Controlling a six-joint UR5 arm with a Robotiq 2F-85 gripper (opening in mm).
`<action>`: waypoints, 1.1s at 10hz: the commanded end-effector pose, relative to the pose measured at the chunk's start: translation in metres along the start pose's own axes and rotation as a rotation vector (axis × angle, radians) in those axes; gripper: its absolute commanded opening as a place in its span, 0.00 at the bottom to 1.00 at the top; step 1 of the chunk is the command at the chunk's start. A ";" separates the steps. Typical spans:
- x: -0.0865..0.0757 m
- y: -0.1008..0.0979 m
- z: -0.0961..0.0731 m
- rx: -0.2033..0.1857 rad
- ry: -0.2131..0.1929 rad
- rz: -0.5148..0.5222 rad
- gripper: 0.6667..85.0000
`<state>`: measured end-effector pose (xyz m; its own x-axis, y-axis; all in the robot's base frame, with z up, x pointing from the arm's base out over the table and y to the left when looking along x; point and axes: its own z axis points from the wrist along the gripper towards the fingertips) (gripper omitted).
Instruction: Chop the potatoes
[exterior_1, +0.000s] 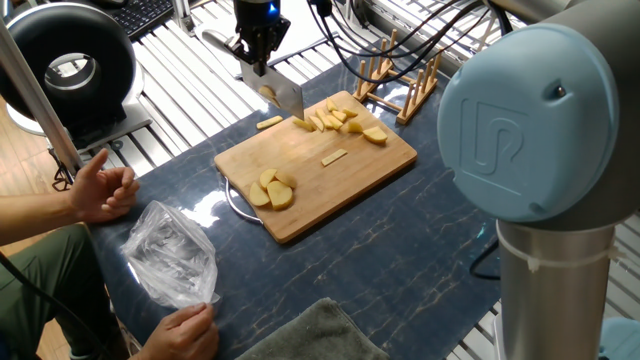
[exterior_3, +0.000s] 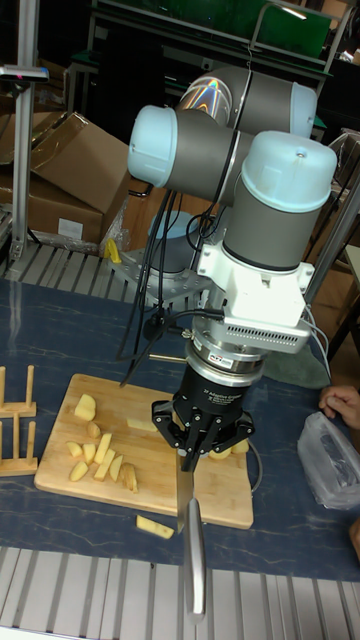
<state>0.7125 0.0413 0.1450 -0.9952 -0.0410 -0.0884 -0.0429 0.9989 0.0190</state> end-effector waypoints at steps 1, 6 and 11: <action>0.001 0.003 -0.001 -0.012 0.003 0.000 0.00; 0.000 0.005 0.001 -0.015 0.002 0.009 0.00; 0.000 0.004 0.001 -0.009 0.002 0.010 0.00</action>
<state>0.7121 0.0430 0.1429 -0.9958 -0.0371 -0.0841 -0.0387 0.9991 0.0176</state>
